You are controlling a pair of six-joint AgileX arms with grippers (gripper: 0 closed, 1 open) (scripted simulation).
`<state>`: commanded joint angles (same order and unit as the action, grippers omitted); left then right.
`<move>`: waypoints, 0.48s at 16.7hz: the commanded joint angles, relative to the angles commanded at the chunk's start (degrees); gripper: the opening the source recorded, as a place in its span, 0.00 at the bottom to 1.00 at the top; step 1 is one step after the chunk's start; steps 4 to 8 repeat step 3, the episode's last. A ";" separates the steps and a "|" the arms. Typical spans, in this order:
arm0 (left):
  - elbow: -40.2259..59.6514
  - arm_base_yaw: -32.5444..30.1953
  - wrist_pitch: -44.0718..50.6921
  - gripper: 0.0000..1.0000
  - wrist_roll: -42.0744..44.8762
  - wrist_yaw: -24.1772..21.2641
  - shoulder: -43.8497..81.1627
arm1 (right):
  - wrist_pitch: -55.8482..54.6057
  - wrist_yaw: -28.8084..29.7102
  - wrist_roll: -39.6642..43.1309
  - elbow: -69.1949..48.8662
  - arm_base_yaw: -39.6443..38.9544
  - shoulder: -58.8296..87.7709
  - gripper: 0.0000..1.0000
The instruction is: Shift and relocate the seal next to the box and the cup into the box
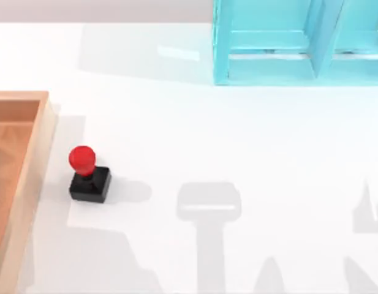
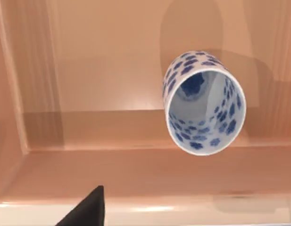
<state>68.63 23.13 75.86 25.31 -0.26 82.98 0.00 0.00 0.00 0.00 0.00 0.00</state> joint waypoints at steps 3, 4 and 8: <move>1.03 -0.09 1.54 1.00 -0.86 0.18 -0.46 | 0.00 0.00 0.00 0.00 0.00 0.00 1.00; 1.03 -0.09 1.54 1.00 -0.86 0.18 -0.46 | 0.00 0.00 0.00 0.00 0.00 0.00 1.00; 1.03 -0.09 1.54 1.00 -0.86 0.18 -0.46 | 0.00 0.00 0.00 0.00 0.00 0.00 1.00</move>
